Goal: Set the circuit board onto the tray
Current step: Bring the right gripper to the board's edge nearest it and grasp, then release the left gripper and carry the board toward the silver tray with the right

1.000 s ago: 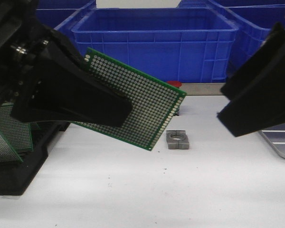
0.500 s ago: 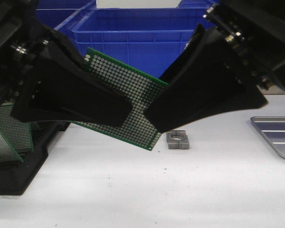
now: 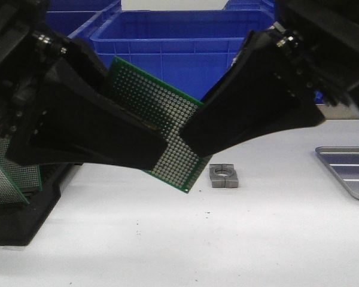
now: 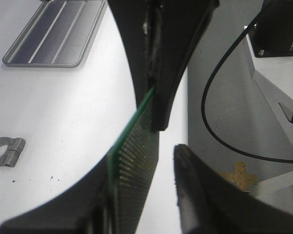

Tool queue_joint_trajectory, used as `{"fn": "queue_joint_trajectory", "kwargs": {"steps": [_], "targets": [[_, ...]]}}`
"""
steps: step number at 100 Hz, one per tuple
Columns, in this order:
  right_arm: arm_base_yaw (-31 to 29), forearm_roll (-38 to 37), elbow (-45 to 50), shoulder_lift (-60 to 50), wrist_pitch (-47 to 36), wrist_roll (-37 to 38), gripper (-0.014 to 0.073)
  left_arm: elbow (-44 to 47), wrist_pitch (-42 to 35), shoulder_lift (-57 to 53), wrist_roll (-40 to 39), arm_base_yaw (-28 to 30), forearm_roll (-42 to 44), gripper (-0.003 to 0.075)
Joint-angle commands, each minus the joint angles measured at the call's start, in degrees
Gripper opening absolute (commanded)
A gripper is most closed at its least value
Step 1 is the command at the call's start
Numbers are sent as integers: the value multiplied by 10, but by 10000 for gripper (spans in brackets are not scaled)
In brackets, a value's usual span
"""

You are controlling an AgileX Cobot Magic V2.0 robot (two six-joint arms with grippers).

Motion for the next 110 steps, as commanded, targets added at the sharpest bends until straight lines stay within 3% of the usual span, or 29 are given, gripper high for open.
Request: {"fn": "queue_joint_trajectory", "kwargs": {"steps": [1,7,31,45,70,92,110], "targets": [[-3,33,-18,-10,-4,4,-71,-16,24,-11,1,-4,-39,408],[-3,33,-18,-10,6,8,-71,-16,24,-11,1,-4,-41,438],[-7,23,-17,-10,45,32,-71,-16,21,-11,1,-4,-56,433],[-41,-15,-17,-10,44,74,-71,-16,21,-11,1,-4,-56,433],[-169,-100,-17,-10,57,127,-71,-16,21,-11,1,-4,-56,433],[-303,-104,-17,-8,37,128,-71,-16,21,-11,1,-4,-56,433],[-386,-104,-17,20,-29,160,-71,-16,21,-11,1,-4,-56,433]]}}
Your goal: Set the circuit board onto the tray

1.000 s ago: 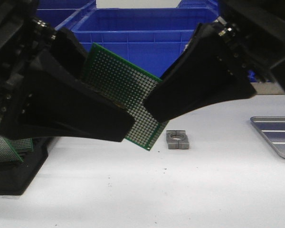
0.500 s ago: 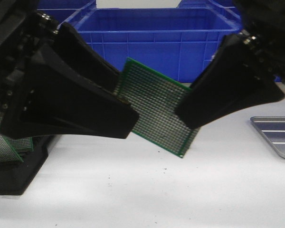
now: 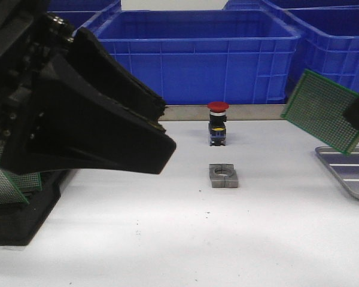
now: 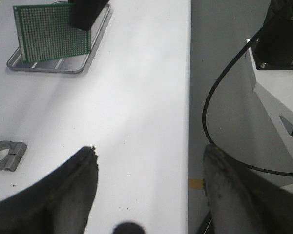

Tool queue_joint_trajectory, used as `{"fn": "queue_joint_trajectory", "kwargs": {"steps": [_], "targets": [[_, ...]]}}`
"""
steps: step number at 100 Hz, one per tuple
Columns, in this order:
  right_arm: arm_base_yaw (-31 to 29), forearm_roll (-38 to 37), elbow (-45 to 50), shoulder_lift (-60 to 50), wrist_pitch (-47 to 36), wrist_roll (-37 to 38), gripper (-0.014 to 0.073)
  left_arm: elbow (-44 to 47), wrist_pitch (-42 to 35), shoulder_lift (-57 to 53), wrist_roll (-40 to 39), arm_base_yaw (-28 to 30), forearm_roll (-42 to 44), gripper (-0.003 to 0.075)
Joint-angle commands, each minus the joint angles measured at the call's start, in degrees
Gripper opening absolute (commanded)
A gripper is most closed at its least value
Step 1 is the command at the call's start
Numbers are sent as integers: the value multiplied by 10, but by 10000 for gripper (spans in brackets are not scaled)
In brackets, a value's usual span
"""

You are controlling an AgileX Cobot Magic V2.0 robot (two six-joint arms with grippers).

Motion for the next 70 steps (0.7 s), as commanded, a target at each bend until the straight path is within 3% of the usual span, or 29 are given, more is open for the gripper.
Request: {"fn": "queue_joint_trajectory", "kwargs": {"steps": [1,13,32,49,59,70], "targets": [[-38,17,-17,10,-42,23,-71,-16,22,-12,1,-4,-31,433],[-64,29,-17,57,-119,40,-71,-16,22,-12,1,-4,-31,433],[-70,106,-17,125,-252,40,-71,-16,21,-12,1,-4,-31,433],[-70,166,-17,150,-298,40,-59,-16,21,-12,1,-4,-31,433],[-70,183,-17,150,-299,40,64,-16,21,-12,1,-4,-31,433],[-70,183,-17,150,-301,40,356,-16,21,-12,1,-4,-31,433]]}}
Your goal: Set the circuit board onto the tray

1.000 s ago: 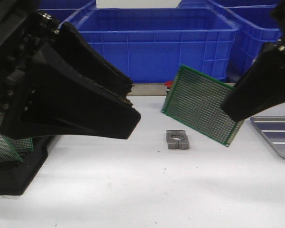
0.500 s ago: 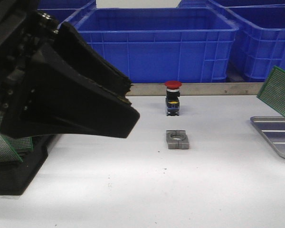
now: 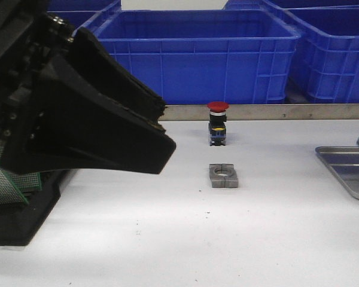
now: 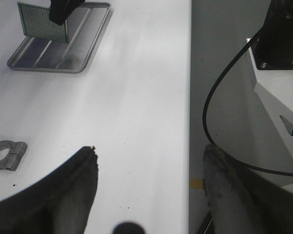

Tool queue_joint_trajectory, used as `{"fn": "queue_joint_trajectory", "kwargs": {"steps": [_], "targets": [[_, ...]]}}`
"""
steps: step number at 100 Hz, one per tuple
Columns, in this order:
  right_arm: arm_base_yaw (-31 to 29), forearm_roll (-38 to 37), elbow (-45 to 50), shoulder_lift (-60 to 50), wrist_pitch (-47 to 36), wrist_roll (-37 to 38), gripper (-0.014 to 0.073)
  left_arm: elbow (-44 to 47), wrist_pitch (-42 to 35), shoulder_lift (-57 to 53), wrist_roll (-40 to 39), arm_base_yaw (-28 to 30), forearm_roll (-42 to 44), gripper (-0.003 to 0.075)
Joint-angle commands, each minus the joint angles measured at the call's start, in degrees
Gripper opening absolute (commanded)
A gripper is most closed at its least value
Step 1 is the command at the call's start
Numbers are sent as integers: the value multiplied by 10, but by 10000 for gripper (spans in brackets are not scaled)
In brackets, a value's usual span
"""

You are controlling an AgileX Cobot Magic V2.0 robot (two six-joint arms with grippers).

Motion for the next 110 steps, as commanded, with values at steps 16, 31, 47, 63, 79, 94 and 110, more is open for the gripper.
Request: {"fn": "queue_joint_trajectory", "kwargs": {"steps": [16,31,47,63,79,94,110], "targets": [[-3,14,-17,-23,-38,-1,604,-16,21,-12,1,-4,-31,433],[-3,14,-17,-50,-44,-1,597,-16,9,-15,0,13,-30,433],[-3,14,-17,-82,-43,-1,597,-16,-16,-36,0,58,11,433],[-3,14,-17,-91,-35,-1,597,-16,-61,-59,-2,119,92,433],[-3,14,-17,-91,-12,-1,597,-16,-69,-58,-2,171,198,433],[-3,14,-17,-91,-8,-1,597,-16,-72,-58,-8,201,283,433],[-3,14,-17,-91,-8,-1,597,-16,-91,-58,-53,223,360,433]]}}
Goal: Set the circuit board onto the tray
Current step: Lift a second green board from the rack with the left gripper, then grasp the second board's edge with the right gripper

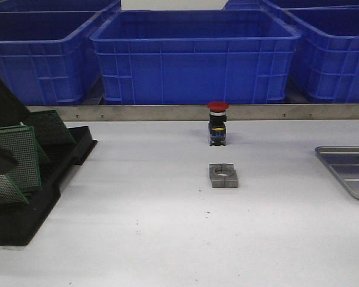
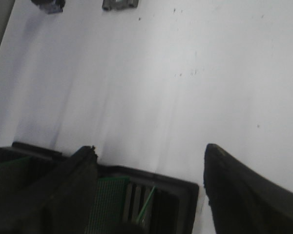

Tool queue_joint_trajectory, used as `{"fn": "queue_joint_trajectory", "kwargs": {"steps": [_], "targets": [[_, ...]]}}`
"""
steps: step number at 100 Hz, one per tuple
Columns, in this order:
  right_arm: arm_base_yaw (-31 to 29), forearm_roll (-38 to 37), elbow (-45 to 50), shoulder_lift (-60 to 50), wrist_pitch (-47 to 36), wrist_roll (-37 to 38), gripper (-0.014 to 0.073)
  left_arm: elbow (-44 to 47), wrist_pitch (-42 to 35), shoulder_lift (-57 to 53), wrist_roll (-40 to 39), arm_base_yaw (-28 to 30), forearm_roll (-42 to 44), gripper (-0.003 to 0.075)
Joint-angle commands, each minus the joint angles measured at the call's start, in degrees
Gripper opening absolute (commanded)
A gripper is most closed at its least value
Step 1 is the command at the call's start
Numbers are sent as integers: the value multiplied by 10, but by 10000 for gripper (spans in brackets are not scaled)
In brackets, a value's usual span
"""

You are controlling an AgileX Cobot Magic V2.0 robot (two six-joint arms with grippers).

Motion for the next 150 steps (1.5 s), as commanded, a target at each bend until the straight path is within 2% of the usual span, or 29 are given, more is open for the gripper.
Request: {"fn": "queue_joint_trajectory", "kwargs": {"steps": [1,29,40,50,73,87,99,112,128,150], "targets": [[-3,11,-16,-21,-3,-1,597,-16,-14,-13,-28,12,26,433],[-3,11,-16,-21,-1,-1,597,0,-33,8,-44,43,46,430],[-3,11,-16,-20,1,-1,597,0,-35,38,-54,47,45,388],[-3,11,-16,-20,3,-1,597,0,-44,58,-54,47,45,296],[-3,11,-16,-20,7,-1,597,-1,-48,68,-54,47,42,-19],[-3,11,-16,-20,9,-1,597,-14,-26,57,-54,46,42,-17],[-3,11,-16,-30,42,-3,597,-42,50,37,-54,46,34,-17],[-3,10,-17,-46,134,-33,597,-70,151,26,-53,46,-16,-17],[7,10,-17,-53,261,-140,597,-76,215,25,-53,39,-171,-17],[76,10,-17,-53,361,-292,597,-76,217,29,-53,-23,-306,-17]]}}
